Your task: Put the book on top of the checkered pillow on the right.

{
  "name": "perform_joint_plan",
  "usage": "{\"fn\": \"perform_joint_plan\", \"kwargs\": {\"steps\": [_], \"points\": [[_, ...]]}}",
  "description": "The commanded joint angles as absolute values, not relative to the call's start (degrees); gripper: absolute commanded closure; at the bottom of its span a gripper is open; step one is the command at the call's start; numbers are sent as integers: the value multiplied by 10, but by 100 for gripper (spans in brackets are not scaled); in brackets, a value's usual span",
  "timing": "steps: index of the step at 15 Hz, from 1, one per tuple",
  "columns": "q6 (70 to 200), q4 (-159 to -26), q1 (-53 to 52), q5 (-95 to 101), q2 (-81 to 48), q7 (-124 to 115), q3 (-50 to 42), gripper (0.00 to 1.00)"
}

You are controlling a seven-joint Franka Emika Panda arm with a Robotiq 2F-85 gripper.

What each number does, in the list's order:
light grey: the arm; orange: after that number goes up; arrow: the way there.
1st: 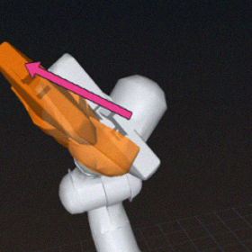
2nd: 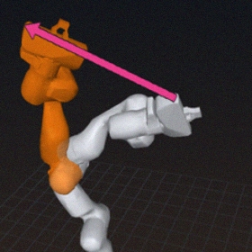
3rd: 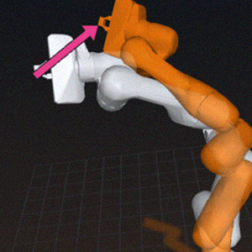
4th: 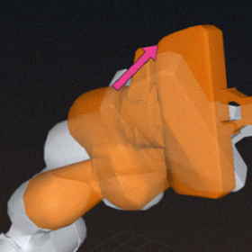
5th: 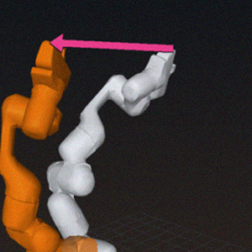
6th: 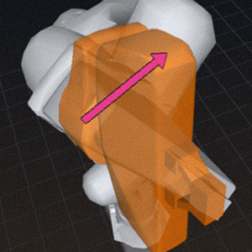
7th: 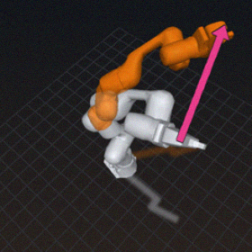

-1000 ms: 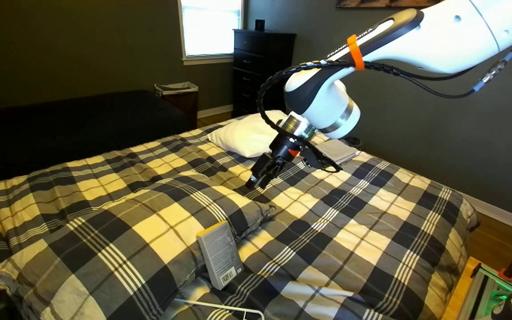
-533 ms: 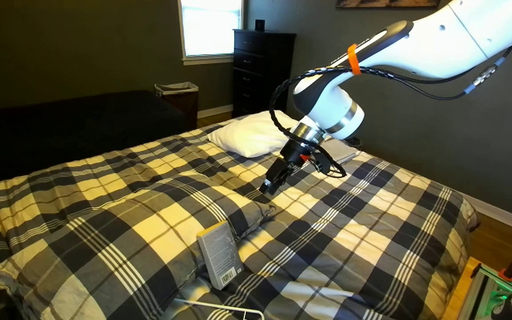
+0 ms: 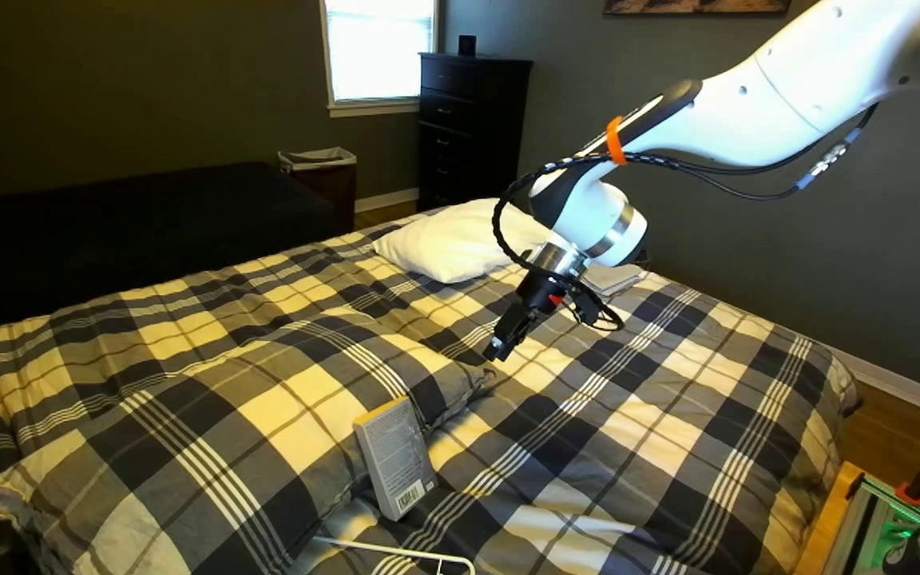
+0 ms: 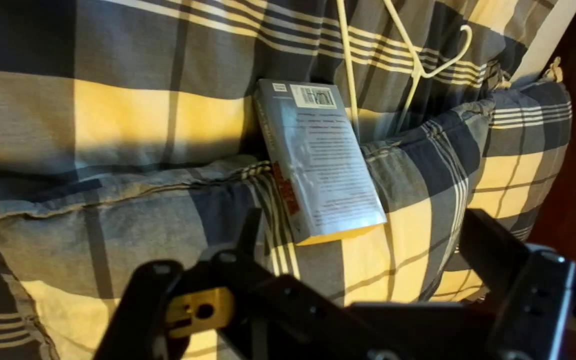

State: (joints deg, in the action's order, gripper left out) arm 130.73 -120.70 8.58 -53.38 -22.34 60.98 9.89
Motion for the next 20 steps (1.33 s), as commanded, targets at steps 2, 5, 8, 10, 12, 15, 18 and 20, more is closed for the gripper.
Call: {"fn": "perform_joint_plan", "kwargs": {"steps": [2, 5, 8, 10, 12, 15, 18, 20], "points": [[1256, -1104, 91, -544, -350, 706, 76, 0], [1273, -1050, 76, -550, -399, 738, 90, 0], [1277, -1008, 62, -550, -435, 748, 104, 0], [1287, -985, 46, -542, -455, 750, 108, 0], [1276, -952, 39, -533, -484, 753, 111, 0], [1267, -901, 19, -513, -522, 744, 113, 7], [1267, -865, 9, -492, -549, 739, 116, 7], [1267, -848, 3, -476, -560, 738, 121, 7]]}}
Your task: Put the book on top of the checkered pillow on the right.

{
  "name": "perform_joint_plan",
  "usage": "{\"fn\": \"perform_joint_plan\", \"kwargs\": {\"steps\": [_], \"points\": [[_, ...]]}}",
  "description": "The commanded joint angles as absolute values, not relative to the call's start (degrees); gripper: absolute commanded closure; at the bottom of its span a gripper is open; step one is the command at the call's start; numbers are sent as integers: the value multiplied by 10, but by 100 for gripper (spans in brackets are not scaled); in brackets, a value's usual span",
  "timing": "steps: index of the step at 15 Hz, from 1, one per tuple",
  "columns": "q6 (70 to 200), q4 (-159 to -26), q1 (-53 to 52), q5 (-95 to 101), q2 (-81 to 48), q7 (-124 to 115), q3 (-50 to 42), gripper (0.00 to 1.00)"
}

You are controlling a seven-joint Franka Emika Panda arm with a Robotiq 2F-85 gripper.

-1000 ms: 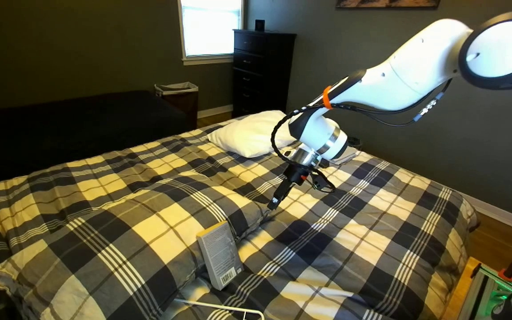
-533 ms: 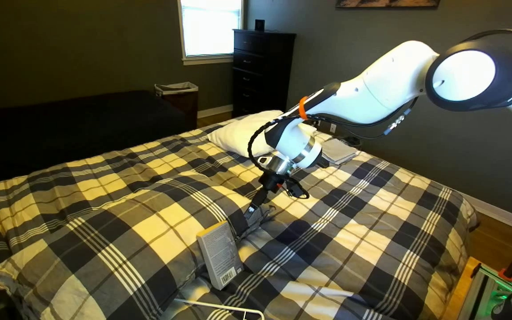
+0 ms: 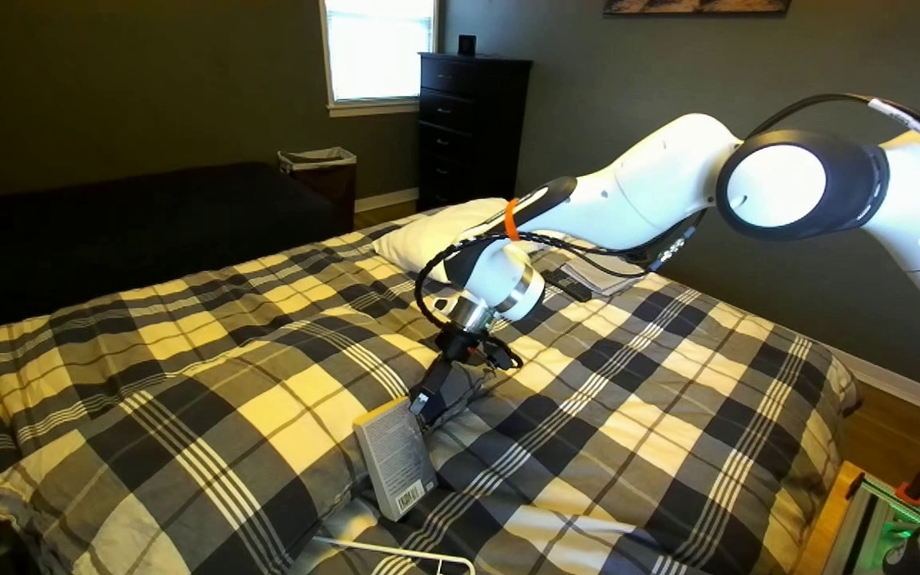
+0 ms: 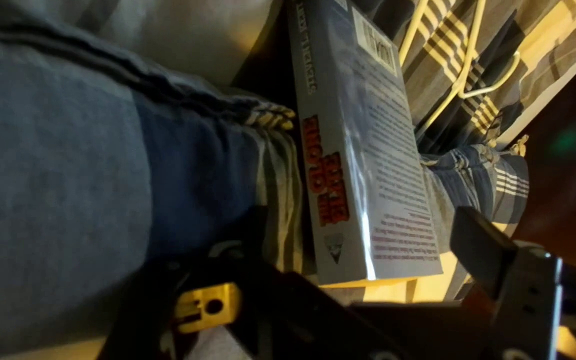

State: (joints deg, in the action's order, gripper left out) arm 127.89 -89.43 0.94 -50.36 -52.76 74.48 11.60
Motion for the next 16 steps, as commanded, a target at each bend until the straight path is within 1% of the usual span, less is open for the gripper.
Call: {"fn": "perform_joint_plan", "kwargs": {"steps": [1, 2, 3, 4, 5, 11, 12, 13, 16], "points": [[1264, -840, 3, -470, -564, 739, 125, 5], [1262, -834, 2, -462, -568, 738, 129, 11], [1257, -828, 1, -454, -571, 739, 134, 31], [1252, -822, 1, -447, -575, 739, 139, 35], [1247, -817, 1, -440, -578, 739, 143, 36], [1211, -790, 0, -413, -593, 731, 156, 83], [1205, -792, 1, -409, -587, 726, 156, 89], [1198, -796, 1, -406, -579, 716, 154, 94], [1142, -821, 27, -417, -531, 701, 165, 93]]}}
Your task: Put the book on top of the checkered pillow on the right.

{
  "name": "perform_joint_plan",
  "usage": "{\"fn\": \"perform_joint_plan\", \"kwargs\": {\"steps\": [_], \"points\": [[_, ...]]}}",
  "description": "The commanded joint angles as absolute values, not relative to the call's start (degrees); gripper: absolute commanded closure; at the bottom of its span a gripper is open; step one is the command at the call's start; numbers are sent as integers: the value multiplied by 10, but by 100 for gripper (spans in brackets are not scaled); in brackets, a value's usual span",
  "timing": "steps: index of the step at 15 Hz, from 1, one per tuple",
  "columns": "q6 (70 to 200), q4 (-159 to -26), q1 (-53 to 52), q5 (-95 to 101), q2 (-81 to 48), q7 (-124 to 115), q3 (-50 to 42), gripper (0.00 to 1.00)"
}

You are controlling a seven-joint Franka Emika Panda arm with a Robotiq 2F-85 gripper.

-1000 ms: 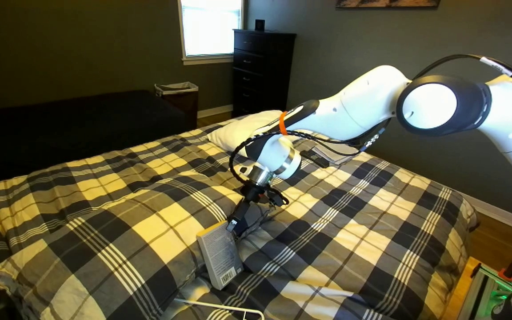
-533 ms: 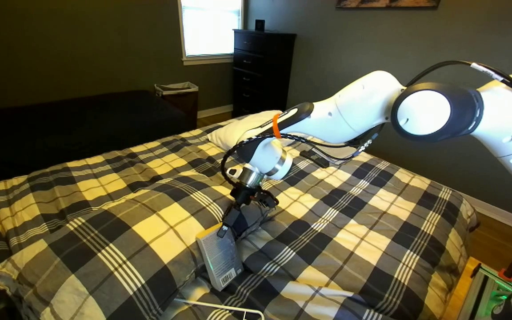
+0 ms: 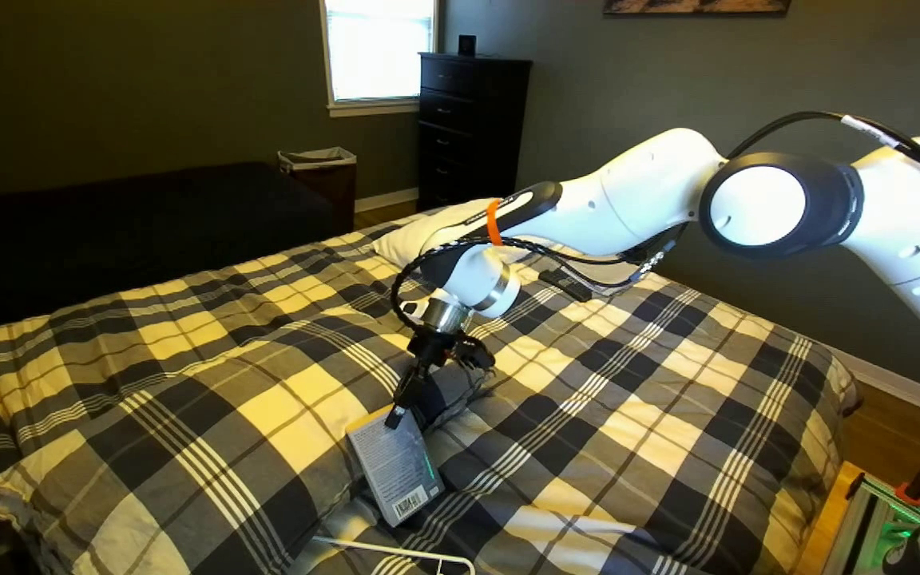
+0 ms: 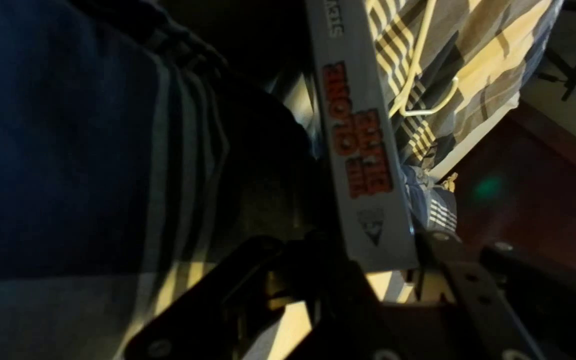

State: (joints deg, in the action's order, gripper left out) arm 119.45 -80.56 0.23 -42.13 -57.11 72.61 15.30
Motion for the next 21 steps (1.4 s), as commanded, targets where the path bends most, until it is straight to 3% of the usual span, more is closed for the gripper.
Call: {"fn": "perform_joint_plan", "kwargs": {"steps": [1, 9, 10, 11, 13, 14, 21], "points": [[1127, -832, 45, -433, -508, 708, 171, 93], [1098, -913, 188, -672, -391, 796, 137, 93], [1115, -864, 130, -636, -414, 762, 113, 93], [1101, -869, 141, -645, -408, 771, 103, 70], [1098, -867, 138, -642, -410, 771, 93, 70], [1111, -862, 138, -688, -423, 767, 109, 93], [1172, -762, 118, -842, -530, 692, 64, 93]]}}
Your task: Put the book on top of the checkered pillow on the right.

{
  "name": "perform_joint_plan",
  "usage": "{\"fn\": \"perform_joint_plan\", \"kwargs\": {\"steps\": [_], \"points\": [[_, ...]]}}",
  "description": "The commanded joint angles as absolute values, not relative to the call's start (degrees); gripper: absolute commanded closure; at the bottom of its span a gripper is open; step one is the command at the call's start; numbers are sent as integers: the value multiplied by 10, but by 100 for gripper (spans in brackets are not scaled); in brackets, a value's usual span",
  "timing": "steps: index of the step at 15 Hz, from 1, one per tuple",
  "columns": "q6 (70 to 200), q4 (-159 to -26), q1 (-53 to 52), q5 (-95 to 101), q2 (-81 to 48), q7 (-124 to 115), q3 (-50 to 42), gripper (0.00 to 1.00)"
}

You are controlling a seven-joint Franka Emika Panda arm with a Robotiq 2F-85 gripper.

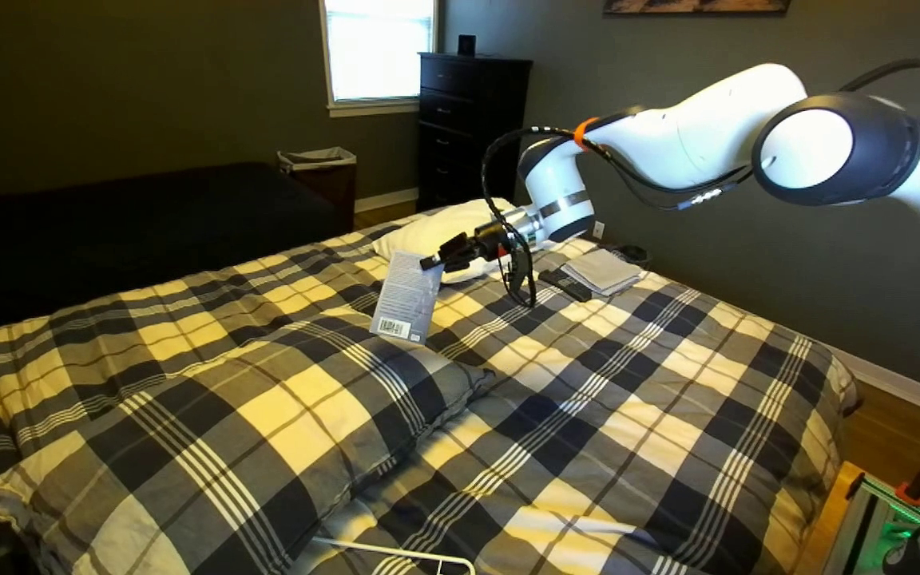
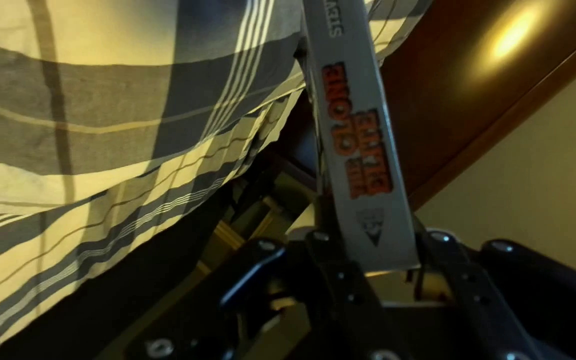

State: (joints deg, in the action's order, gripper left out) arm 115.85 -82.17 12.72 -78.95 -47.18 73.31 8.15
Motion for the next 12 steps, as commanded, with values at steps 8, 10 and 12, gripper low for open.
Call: {"fn": "perform_joint_plan", "kwargs": {"steps": [8, 10, 12], "points": [[1203, -601, 94, -987, -621, 536, 73, 93], [1190, -587, 64, -934, -628, 503, 51, 93], [1188, -622, 77, -949, -605, 532, 58, 70]]}}
